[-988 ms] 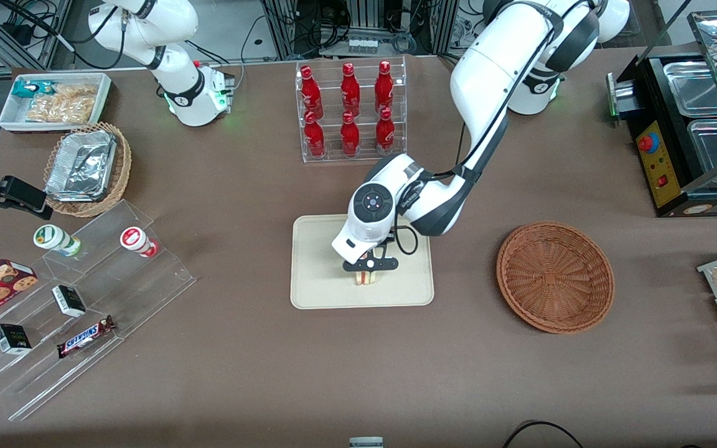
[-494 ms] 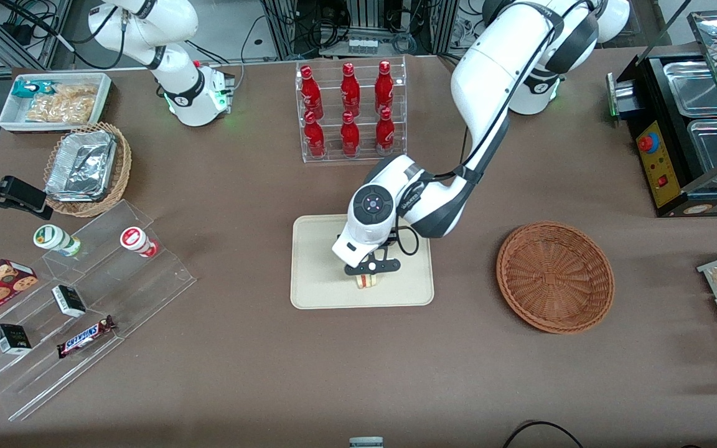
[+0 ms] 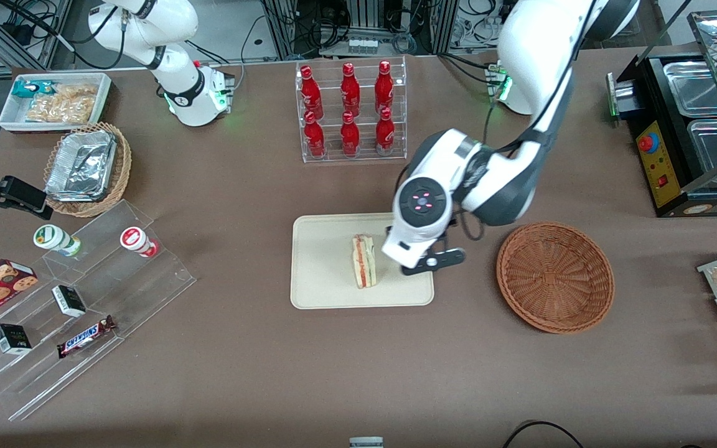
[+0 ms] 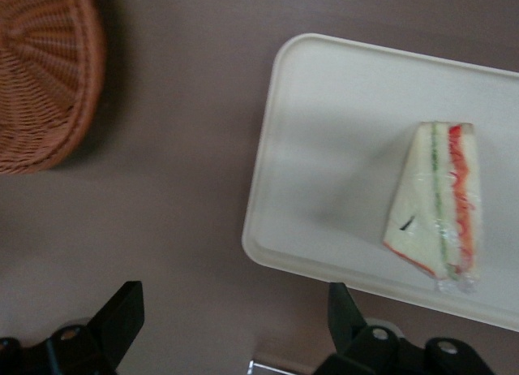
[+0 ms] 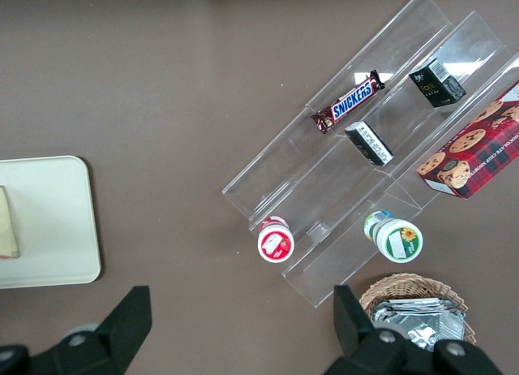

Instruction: Place sandwich from basket to tray

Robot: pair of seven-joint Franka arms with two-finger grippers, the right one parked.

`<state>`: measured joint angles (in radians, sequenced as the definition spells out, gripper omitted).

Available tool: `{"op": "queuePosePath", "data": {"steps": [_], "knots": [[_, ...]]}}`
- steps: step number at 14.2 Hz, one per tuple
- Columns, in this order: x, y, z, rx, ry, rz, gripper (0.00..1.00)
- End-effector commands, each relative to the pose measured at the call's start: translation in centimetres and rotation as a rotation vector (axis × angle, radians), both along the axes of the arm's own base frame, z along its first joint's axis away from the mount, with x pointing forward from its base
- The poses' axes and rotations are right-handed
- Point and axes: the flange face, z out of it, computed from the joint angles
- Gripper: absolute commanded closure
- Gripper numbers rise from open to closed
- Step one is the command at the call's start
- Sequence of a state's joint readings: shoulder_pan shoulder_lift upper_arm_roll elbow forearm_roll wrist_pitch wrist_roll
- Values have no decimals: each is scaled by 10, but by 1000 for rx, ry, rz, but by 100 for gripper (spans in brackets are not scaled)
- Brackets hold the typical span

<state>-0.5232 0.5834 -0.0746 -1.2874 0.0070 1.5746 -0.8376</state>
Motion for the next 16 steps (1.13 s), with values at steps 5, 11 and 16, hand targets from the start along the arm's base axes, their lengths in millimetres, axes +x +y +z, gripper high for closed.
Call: {"op": "queuePosePath", "data": {"steps": [5, 11, 16], "knots": [[12, 115, 16, 5, 67, 40, 0], [-3, 193, 68, -57, 12, 10, 0], [-28, 264, 132, -154, -26, -205, 0]]}}
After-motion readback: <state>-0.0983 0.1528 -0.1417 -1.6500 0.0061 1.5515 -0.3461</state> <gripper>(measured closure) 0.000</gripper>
